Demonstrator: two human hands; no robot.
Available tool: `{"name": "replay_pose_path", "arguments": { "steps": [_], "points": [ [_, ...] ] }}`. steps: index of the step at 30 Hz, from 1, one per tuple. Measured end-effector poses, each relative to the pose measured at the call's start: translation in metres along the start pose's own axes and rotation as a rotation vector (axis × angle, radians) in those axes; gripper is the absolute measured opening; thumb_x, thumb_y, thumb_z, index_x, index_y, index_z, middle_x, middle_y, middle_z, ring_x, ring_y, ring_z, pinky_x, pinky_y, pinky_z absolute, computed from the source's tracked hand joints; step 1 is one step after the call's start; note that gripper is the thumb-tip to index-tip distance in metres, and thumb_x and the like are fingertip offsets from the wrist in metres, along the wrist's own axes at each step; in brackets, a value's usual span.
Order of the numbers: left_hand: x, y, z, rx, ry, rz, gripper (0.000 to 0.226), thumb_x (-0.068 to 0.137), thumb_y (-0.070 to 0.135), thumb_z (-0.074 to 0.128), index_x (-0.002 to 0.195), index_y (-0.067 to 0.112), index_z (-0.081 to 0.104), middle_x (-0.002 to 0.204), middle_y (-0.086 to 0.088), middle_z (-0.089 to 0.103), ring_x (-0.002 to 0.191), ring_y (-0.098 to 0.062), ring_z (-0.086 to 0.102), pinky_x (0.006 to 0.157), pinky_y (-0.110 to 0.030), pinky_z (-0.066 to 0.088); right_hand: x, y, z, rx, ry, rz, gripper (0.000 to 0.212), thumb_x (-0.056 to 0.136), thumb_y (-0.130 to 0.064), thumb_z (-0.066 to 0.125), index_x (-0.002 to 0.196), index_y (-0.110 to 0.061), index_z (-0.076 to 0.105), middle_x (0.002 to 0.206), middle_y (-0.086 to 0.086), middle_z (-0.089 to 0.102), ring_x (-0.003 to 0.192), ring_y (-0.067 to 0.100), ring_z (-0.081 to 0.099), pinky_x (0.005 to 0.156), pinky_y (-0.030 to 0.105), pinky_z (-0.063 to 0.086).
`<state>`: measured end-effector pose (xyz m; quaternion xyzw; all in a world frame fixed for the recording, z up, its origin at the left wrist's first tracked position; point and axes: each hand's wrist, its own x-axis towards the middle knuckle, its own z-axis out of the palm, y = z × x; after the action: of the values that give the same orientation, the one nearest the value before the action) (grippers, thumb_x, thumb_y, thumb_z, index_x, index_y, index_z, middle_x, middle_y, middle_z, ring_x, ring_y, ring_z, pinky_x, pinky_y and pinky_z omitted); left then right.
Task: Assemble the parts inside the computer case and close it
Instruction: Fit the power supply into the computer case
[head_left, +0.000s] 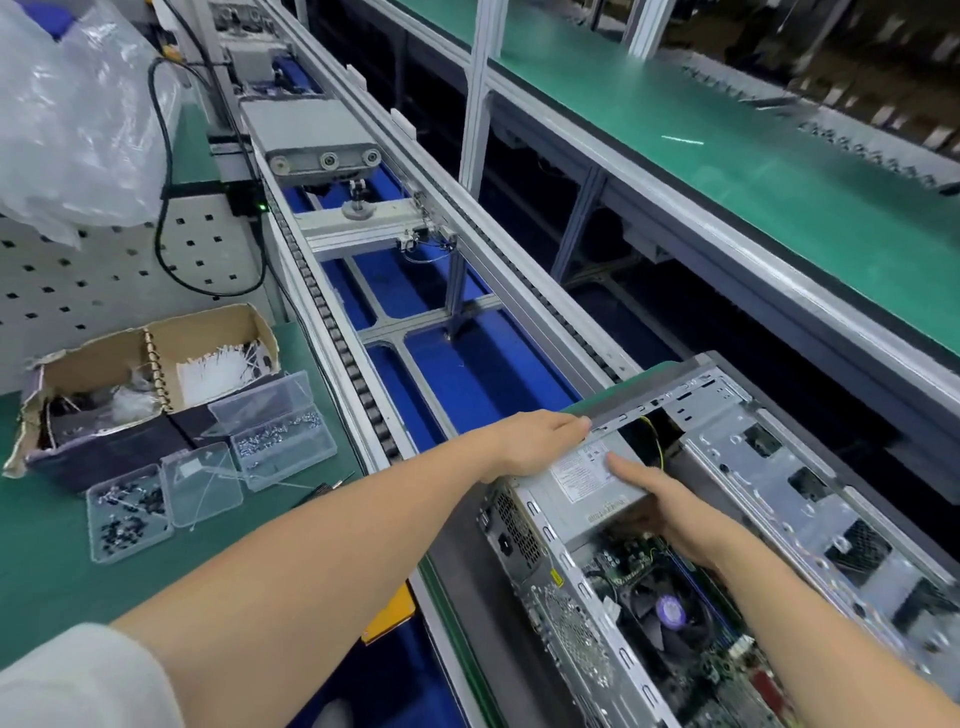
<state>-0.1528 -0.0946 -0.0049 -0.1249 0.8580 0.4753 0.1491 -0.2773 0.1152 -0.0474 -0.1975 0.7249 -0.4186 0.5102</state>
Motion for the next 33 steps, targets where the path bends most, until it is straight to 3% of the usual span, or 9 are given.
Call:
{"name": "replay_pose_path", "arguments": {
  "steps": [4,9,13,18,21,23,27,30,33],
  "points": [
    [0.001,-0.001,0.000,-0.003,0.003,-0.016,0.064,0.104,0.063,0.024,0.158,0.028,0.031,0.165,0.009,0.028,0.151,-0.019,0.026,0.120,-0.037,0.019,0.001,-0.010,-0.001,-0.057,0.048,-0.106,0.072,0.075,-0.076,0.070,0.103,-0.011,0.079,0.100,0.011,0.075,0.089,0.025,0.069,0.081,0.038,0.054],
    [0.004,-0.001,0.000,0.010,-0.003,-0.017,0.067,0.102,0.066,0.025,0.155,0.028,0.037,0.163,0.008,0.032,0.150,-0.019,0.030,0.120,-0.037,0.022,0.007,-0.001,-0.005,-0.024,0.070,-0.140,0.069,0.070,-0.077,0.074,0.096,-0.013,0.081,0.092,0.008,0.075,0.084,0.023,0.069,0.072,0.035,0.057],
    [0.007,-0.002,-0.002,0.008,-0.004,-0.031,0.069,0.100,0.070,0.024,0.154,0.030,0.039,0.163,0.006,0.033,0.149,-0.021,0.031,0.117,-0.036,0.023,0.011,0.002,0.000,-0.025,0.125,-0.126,0.076,0.065,-0.083,0.073,0.097,-0.015,0.081,0.092,0.008,0.076,0.085,0.024,0.069,0.080,0.040,0.057],
    [0.005,-0.003,0.001,0.086,0.070,-0.006,0.069,0.097,0.075,0.023,0.150,0.038,0.044,0.157,0.008,0.042,0.141,-0.020,0.041,0.107,-0.033,0.032,-0.001,0.007,0.019,0.007,0.224,-0.181,0.061,0.082,-0.078,0.064,0.112,-0.029,0.081,0.112,-0.002,0.080,0.104,0.015,0.074,0.092,0.035,0.047],
    [0.002,0.000,0.005,0.120,0.136,-0.001,0.068,0.093,0.078,0.034,0.131,0.030,0.064,0.124,0.001,0.068,0.104,-0.018,0.060,0.082,-0.030,0.039,-0.005,0.005,0.032,0.013,0.376,-0.148,0.047,0.076,-0.087,0.060,0.101,-0.053,0.079,0.107,-0.026,0.076,0.099,-0.007,0.069,0.096,0.033,0.041],
    [0.000,0.001,0.004,0.150,0.161,0.015,0.070,0.092,0.075,0.044,0.122,0.016,0.066,0.106,-0.009,0.069,0.091,-0.024,0.061,0.070,-0.030,0.040,-0.009,0.002,0.033,-0.036,0.354,-0.101,0.034,0.074,-0.093,0.055,0.095,-0.071,0.070,0.105,-0.046,0.067,0.108,-0.019,0.058,0.104,0.032,0.034],
    [-0.006,-0.002,0.003,0.149,0.040,-0.024,0.076,0.091,0.072,0.051,0.153,0.029,0.041,0.156,0.004,0.045,0.140,-0.022,0.044,0.108,-0.036,0.036,-0.018,0.003,0.029,-0.104,0.213,-0.057,0.036,0.071,-0.099,0.052,0.103,-0.085,0.056,0.111,-0.059,0.053,0.111,-0.034,0.044,0.103,0.025,0.026],
    [-0.008,-0.003,0.003,-0.046,-0.012,-0.082,0.087,0.088,0.071,0.058,0.159,0.031,0.028,0.164,0.009,0.027,0.148,-0.017,0.032,0.120,-0.041,0.027,-0.010,0.008,0.040,-0.083,0.471,-0.074,0.080,0.068,-0.098,0.051,0.131,-0.050,0.067,0.133,-0.013,0.068,0.128,0.010,0.059,0.113,0.044,0.039],
    [-0.006,-0.003,0.004,-0.141,-0.011,-0.137,0.091,0.081,0.071,0.068,0.157,0.035,0.032,0.160,0.009,0.036,0.141,-0.018,0.043,0.118,-0.043,0.035,-0.005,0.000,0.052,-0.120,0.660,-0.081,0.048,0.076,-0.081,0.029,0.101,-0.061,0.065,0.110,-0.007,0.062,0.109,0.024,0.055,0.098,0.046,0.040]
  ]
}}
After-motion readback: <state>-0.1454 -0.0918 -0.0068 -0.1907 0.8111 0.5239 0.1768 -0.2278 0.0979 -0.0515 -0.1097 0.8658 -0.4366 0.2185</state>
